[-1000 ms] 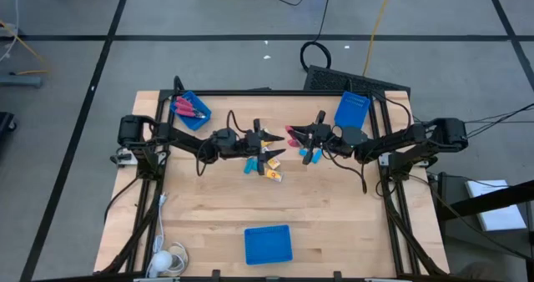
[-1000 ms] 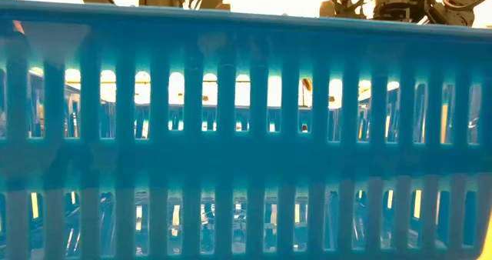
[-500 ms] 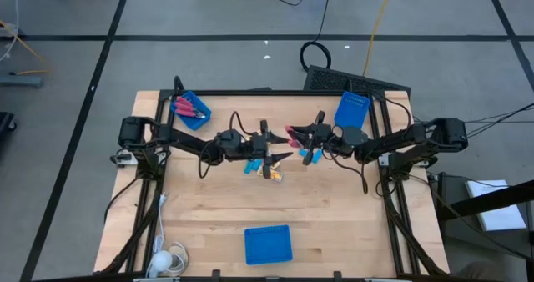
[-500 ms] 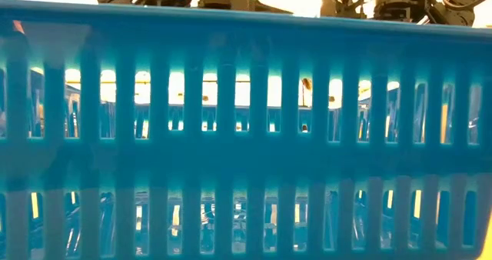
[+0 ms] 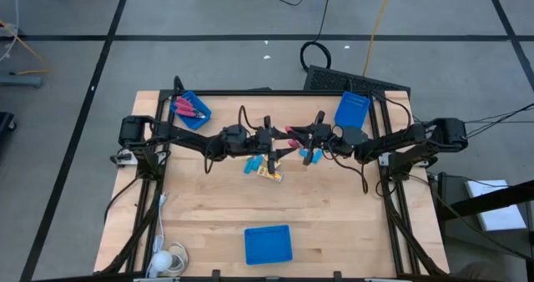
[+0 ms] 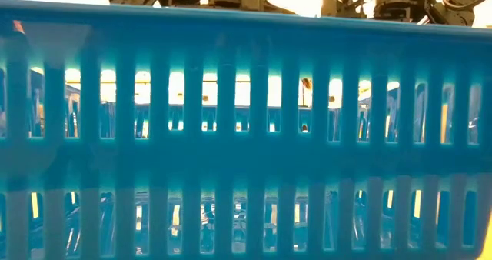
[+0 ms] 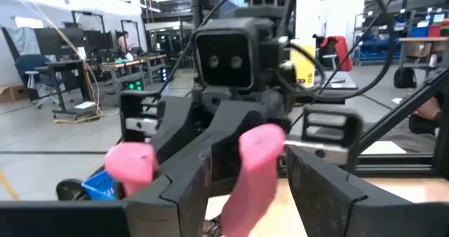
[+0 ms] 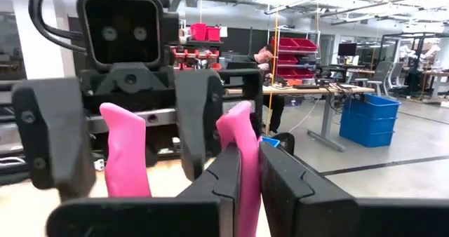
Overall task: Pick & Place School Supplies
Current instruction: Put the pink ticket punch into the left blue bin
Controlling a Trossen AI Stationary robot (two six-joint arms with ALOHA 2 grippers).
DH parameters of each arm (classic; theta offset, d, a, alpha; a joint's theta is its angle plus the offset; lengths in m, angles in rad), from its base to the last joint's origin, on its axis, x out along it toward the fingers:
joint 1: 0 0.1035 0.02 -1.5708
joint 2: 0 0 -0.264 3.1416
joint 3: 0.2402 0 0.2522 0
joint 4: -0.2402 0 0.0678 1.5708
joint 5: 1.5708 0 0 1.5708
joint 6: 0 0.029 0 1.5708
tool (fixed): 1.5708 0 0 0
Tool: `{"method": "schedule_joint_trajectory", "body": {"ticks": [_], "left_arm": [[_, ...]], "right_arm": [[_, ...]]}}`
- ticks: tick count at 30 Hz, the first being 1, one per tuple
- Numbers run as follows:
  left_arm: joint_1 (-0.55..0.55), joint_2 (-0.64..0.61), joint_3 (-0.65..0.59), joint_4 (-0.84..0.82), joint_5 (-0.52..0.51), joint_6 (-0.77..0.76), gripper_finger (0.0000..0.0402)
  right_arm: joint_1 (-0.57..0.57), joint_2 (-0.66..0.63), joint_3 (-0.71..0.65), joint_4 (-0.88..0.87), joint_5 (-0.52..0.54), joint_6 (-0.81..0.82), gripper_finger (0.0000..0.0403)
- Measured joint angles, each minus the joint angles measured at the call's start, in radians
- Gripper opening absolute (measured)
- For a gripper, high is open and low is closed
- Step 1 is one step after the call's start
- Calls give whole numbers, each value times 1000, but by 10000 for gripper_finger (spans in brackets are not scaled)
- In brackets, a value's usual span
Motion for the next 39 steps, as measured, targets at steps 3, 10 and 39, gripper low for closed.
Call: {"method": "schedule_joint_trajectory", "body": {"ticks": [3,10,39], "left_arm": [[0,0,2,-18,0,9,186],[-1,0,2,-14,0,45,186],[0,0,2,-13,9,38,46]], "right_arm": [[0,0,0,1,0,0,26],[0,0,0,1,0,0,25],[-1,-1,1,-2,4,-3,27]]}}
